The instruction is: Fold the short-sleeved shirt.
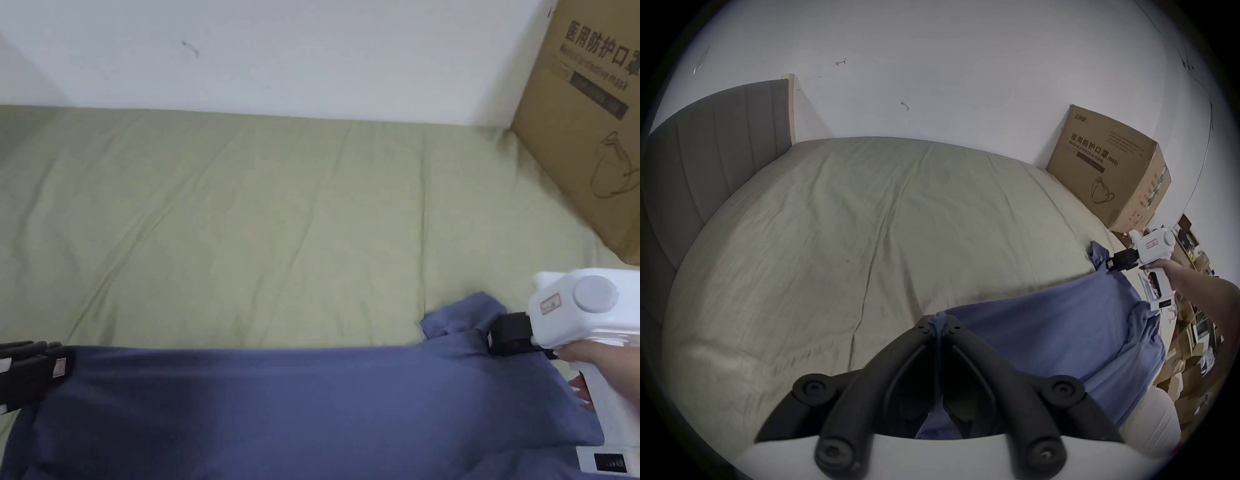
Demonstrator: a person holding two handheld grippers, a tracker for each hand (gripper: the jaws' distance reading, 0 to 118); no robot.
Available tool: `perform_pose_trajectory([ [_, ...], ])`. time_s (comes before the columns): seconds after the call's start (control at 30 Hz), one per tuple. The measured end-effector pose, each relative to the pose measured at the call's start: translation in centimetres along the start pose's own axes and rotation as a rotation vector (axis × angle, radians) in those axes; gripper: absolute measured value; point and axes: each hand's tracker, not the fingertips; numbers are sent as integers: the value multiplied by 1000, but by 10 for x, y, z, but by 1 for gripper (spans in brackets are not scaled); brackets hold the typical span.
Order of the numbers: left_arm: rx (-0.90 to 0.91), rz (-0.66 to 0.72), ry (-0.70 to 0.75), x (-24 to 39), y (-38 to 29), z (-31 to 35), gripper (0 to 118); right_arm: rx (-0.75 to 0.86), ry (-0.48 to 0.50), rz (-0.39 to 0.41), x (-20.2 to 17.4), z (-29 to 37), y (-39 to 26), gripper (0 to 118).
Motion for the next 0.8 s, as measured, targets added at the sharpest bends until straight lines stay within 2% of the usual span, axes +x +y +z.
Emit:
perform_pose_trajectory([
  [0.03, -3, 2, 4, 0, 1, -1, 2, 1, 0, -8, -1, 5, 0, 50],
  [0.07, -6, 10, 10, 0, 1, -2, 2, 9, 23, -13, -1, 11, -1, 0],
  [0.1, -11, 25, 13, -1, 1, -3, 2, 2, 98, -28, 0, 14, -3, 0],
  [0.13, -11, 35, 12, 0, 1, -3, 2, 8, 129, -46, -1, 18, -8, 0],
  [0.17, -11, 43, 16, 0, 1, -3, 2, 1, 205, -86, 2, 21, -12, 0],
  [0.2, -15, 49, 23, -1, 4, -4, 2, 16, 229, -129, 5, 26, -16, 0],
  [0.3, 3, 116, 20, -7, 12, -3, 2, 199, 137, -205, 20, 58, -17, 0],
  [0.33, 12, 130, 17, -9, 16, -3, 2, 254, 132, -239, 27, 68, -15, 0],
  [0.4, 27, 135, 21, -11, 25, -4, 2, 321, 186, -307, 35, 88, -12, 0],
  [0.43, 41, 135, 22, -11, 30, -4, 2, 362, 190, -310, 36, 96, -11, 0],
  [0.5, 81, 128, -4, -11, 42, -2, 2, 471, 138, -316, 33, 117, -8, 0],
  [0.6, 129, 117, -23, -7, 56, 2, 2, 575, 163, -338, 33, 139, -8, 0],
  [0.67, 136, 93, -20, -2, 61, 6, 2, 579, 156, -314, 32, 150, -14, 0],
  [0.8, 52, 67, -79, 0, 43, 11, 2, 520, 61, -188, 28, 159, -59, 0],
])
